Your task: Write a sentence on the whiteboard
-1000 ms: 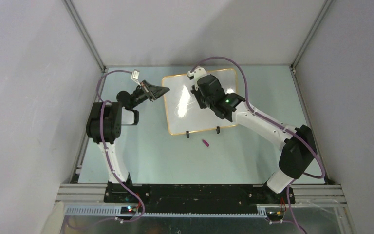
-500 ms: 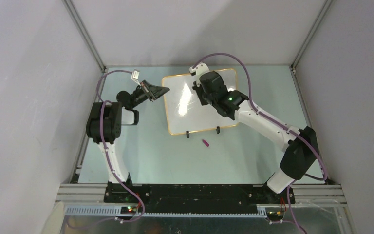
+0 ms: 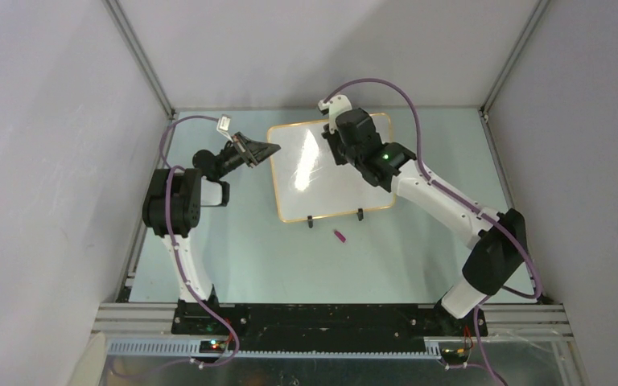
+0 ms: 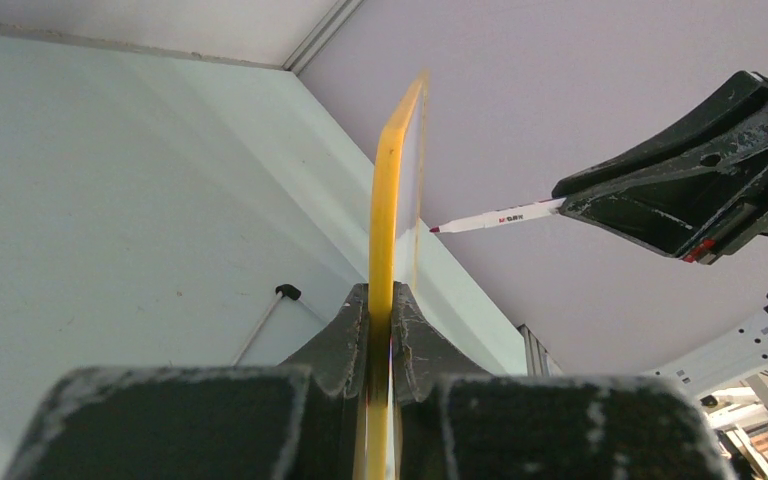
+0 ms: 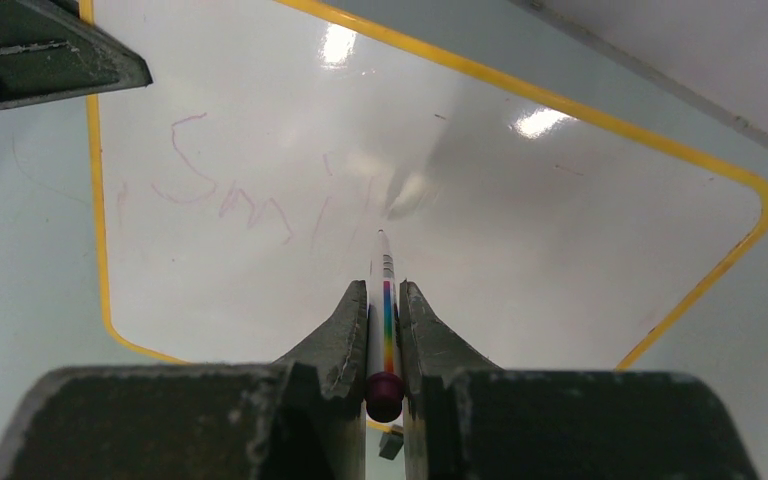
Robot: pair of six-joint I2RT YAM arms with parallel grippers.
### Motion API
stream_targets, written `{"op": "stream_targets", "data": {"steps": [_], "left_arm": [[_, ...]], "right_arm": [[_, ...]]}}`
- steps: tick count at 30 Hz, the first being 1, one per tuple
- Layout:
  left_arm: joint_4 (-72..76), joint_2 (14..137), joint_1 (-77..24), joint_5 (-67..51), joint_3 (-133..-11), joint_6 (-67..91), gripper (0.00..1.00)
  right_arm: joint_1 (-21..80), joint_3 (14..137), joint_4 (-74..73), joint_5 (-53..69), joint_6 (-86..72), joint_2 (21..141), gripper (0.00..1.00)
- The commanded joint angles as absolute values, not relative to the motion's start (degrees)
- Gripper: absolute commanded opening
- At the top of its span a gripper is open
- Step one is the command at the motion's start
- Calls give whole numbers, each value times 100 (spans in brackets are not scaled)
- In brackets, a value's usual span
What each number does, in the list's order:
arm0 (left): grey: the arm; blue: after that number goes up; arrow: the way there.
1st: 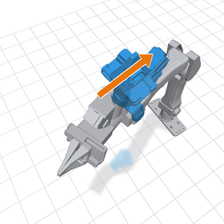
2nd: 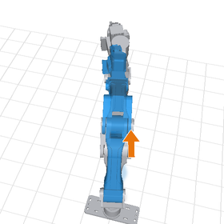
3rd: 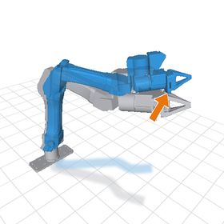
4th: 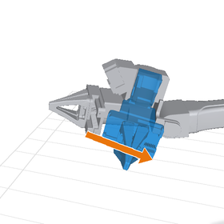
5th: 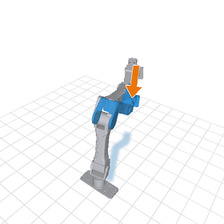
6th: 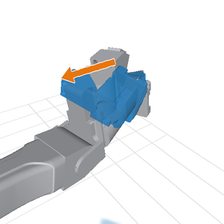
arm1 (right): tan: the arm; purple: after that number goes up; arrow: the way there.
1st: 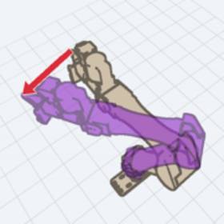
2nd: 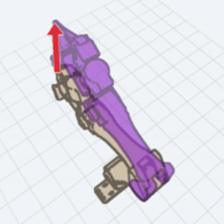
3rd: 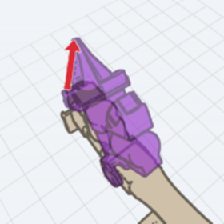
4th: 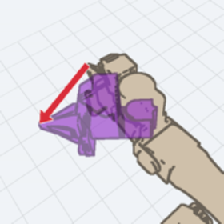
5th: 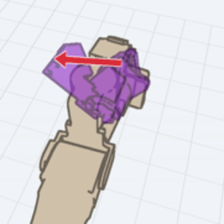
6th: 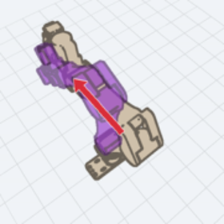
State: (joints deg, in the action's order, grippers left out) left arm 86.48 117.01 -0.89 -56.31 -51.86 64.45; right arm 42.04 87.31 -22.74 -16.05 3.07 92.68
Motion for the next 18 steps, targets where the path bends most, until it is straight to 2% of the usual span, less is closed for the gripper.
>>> {"op": "stream_targets", "data": {"steps": [1, 18], "left_arm": [[8763, 11799, -219, -6082, -5238, 6144, 0], [8763, 11794, -211, -6087, -5226, 6147, 0]], "right_arm": [[4160, 9024, -2233, -1633, 378, 9406, 0], [4190, 8771, -2232, -1583, 282, 9386, 0]]}}
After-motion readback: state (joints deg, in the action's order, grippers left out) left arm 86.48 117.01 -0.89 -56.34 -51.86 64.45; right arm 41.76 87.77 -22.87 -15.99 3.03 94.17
